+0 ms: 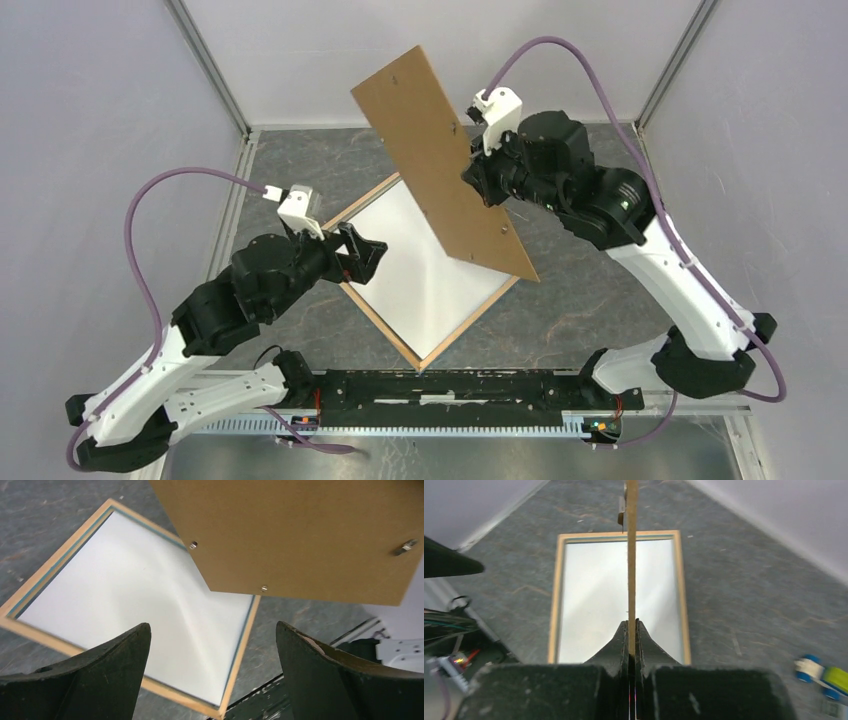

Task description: Put the photo into the frame

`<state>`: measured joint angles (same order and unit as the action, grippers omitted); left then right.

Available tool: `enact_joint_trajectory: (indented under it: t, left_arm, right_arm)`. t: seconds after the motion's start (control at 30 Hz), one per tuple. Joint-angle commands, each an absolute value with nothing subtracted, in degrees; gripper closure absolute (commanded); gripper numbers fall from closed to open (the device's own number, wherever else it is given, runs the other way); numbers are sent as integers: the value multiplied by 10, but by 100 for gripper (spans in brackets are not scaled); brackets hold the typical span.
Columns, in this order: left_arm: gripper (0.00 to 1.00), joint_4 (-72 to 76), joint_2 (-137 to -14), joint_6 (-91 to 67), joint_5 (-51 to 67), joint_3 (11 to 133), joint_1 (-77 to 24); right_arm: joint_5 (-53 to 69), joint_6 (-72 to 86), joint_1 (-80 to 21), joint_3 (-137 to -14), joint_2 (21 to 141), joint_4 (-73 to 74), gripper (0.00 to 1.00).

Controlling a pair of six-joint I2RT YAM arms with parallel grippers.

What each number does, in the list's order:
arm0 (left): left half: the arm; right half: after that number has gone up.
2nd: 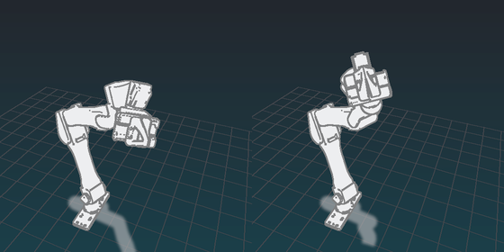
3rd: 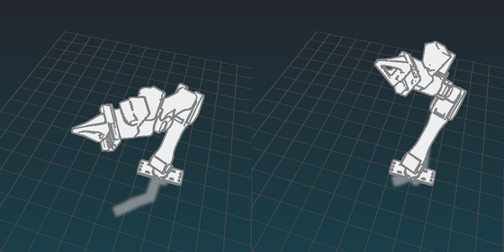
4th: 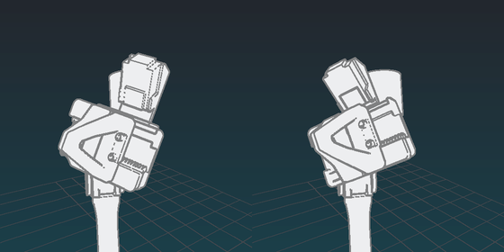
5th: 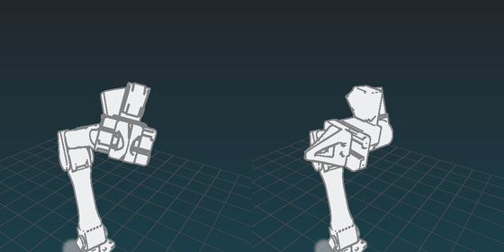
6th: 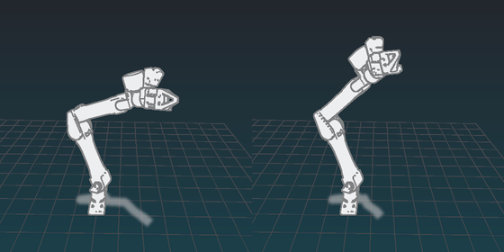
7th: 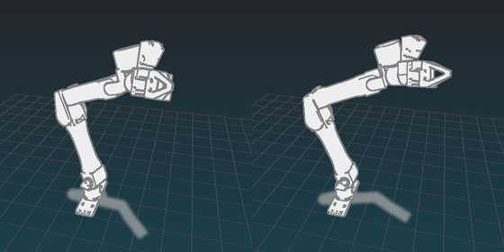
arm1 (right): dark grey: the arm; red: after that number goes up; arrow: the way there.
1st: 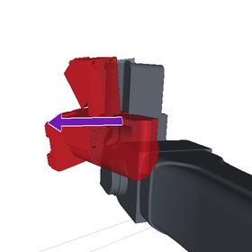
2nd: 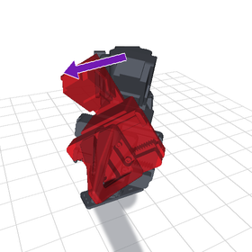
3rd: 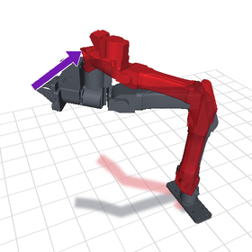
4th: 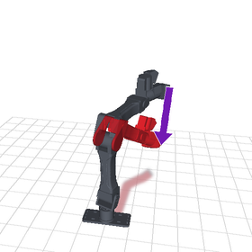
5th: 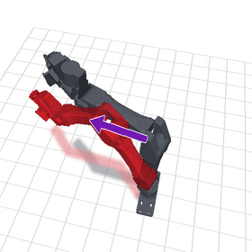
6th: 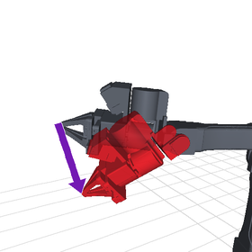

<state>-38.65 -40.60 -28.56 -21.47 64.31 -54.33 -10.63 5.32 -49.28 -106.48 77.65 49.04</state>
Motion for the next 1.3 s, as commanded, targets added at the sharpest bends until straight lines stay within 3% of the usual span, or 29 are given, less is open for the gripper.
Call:
enact_joint_trajectory:
  t: [0.0,0.23,0.47,0.67,0.77,0.93,1.27]
  left_arm:
    - [0,-448,-409,-308,-268,630,-542]
    - [0,-475,-429,-334,-305,636,-541]
    - [0,-534,-499,-383,-348,656,-516]
    - [0,-472,-507,-380,-108,575,-273]
    - [0,-466,-516,-396,-102,535,-179]
    - [0,-362,-520,-477,29,404,-47]
    - [0,-108,-509,-572,15,229,-33]
  right_arm:
    - [66,119,-418,-1083,798,494,100]
    - [419,151,-243,-928,827,374,100]
    - [497,146,-204,-905,900,357,100]
    - [541,184,-158,-918,923,342,100]
    - [563,215,-147,-893,919,321,100]
    - [594,234,-137,-818,902,275,100]
    - [643,301,-109,-652,855,125,100]
